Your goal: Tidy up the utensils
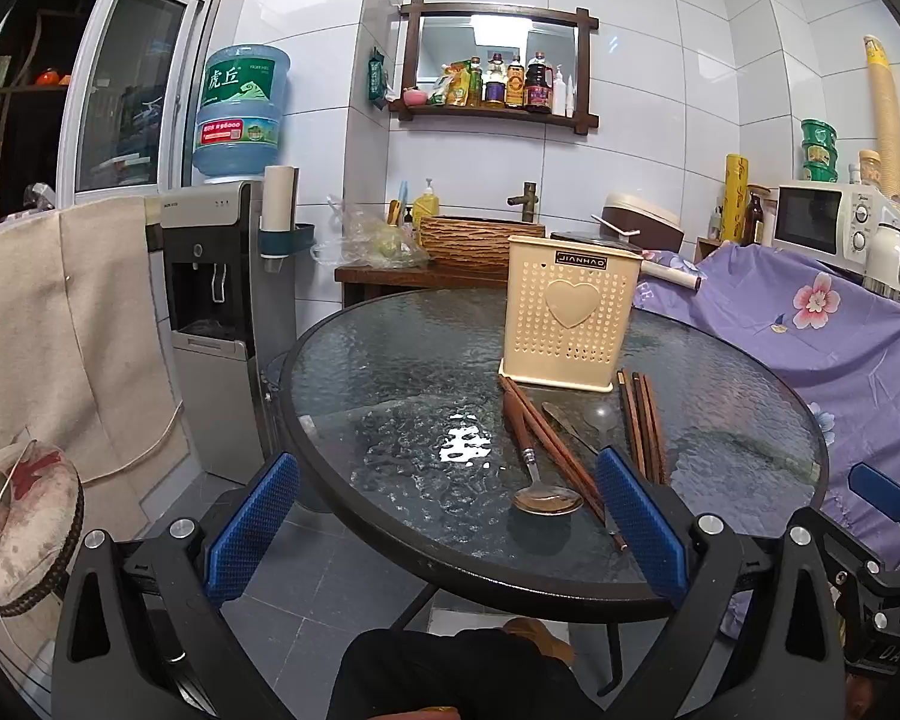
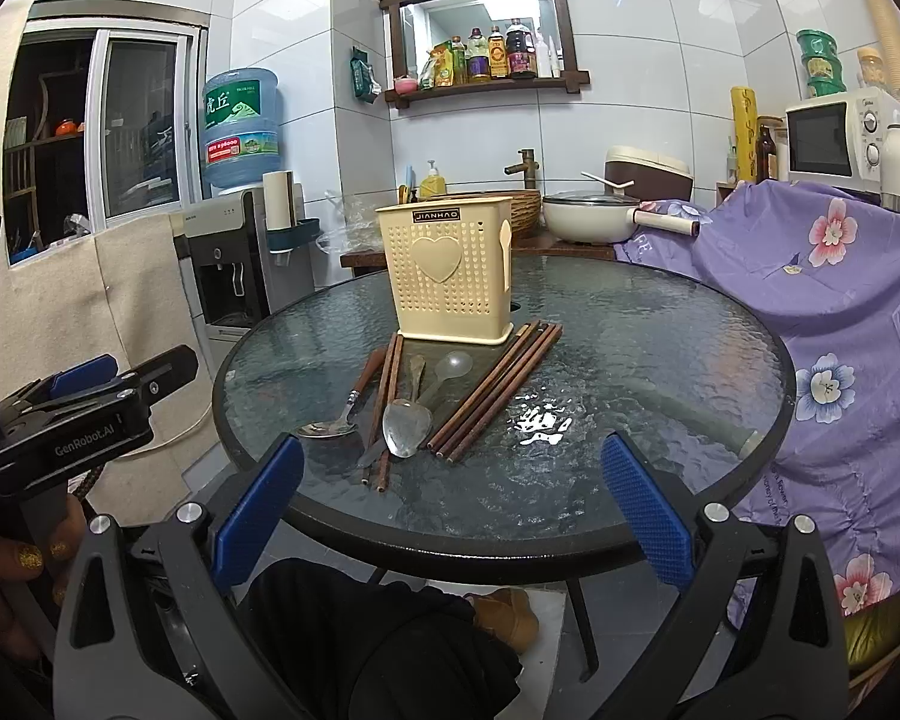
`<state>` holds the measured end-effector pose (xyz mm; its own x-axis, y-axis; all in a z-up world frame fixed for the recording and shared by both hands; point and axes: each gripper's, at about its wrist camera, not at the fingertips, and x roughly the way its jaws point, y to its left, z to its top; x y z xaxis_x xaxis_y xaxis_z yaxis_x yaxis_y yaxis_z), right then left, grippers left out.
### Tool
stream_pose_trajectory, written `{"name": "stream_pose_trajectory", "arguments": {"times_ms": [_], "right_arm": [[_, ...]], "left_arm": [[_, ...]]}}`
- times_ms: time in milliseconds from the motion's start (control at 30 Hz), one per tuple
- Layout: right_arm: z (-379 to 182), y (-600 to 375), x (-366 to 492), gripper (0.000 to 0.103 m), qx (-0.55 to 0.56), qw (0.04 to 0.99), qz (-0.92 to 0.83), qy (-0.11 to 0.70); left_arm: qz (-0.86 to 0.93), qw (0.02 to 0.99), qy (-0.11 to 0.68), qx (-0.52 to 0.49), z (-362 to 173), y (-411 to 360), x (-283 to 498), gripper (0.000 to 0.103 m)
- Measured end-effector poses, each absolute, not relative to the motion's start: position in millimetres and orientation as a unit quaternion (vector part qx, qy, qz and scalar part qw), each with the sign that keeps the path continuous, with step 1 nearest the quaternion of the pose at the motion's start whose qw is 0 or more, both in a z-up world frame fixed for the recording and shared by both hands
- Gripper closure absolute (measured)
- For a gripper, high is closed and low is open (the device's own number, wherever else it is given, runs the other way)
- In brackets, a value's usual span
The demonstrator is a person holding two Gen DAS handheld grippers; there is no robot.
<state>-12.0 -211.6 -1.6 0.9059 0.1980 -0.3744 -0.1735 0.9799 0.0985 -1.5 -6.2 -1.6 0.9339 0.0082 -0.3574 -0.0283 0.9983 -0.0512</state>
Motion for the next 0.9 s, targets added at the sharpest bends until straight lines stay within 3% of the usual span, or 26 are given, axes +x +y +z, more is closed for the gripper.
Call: {"name": "stream_pose_trajectory", "arguments": {"times_ms": [900], "right_arm": [[-8.5,-208.8,-10.3,0.005,0.034,0.975,0.097,0.199]], "left_arm": [[0.007,0.982,0.185,-0.026,-4.5,-9.6,-1.0,0.006]]}}
